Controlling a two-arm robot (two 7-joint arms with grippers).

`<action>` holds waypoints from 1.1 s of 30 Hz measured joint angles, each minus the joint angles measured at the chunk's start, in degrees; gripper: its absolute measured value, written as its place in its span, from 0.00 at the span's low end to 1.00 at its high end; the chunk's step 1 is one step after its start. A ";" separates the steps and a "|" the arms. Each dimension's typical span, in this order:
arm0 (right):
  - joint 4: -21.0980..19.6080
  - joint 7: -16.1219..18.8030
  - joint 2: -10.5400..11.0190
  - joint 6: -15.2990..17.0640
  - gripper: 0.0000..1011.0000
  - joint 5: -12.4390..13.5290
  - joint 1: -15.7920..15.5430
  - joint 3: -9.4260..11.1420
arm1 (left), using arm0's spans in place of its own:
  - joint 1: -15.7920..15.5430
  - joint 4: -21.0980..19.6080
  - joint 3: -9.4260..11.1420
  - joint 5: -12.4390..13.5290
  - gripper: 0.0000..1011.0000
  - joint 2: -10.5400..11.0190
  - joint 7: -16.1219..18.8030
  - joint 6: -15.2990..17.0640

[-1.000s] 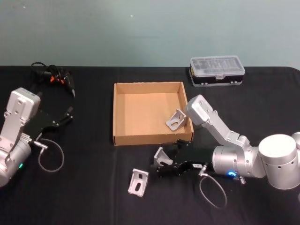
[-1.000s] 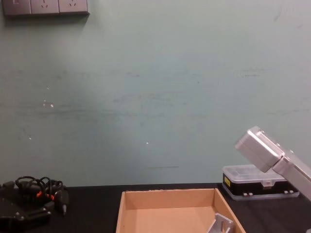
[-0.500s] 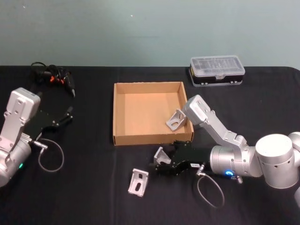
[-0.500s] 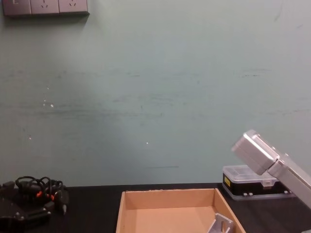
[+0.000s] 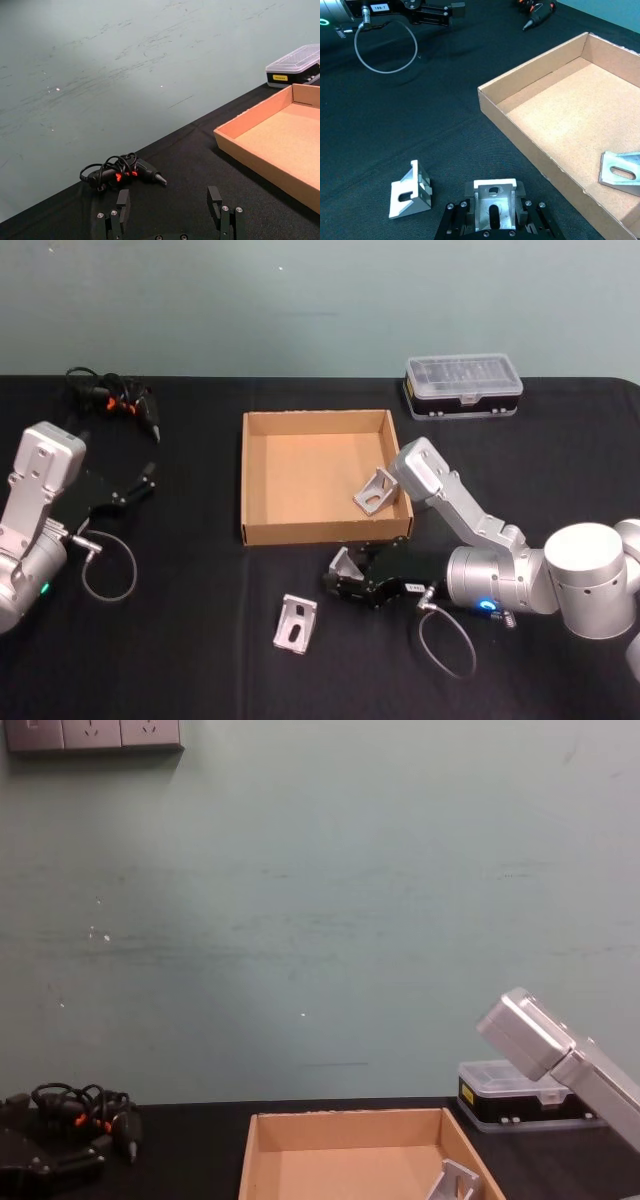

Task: Use one hand to pick up the angle iron from the table and place it into the box.

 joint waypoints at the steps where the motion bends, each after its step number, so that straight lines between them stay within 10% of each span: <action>1: 0.00 0.00 0.00 0.00 0.45 0.00 0.00 0.00 | 0.00 0.00 0.00 0.00 1.00 0.00 0.00 0.00; 22: -9.86 -6.33 2.38 -0.29 0.45 -0.14 -2.18 4.97 | 0.00 0.00 0.00 0.00 1.00 0.00 0.00 0.00; 33: -2.56 -8.91 -3.75 -1.95 0.45 -3.37 2.95 5.90 | 0.00 0.00 0.00 0.00 1.00 0.00 0.00 0.00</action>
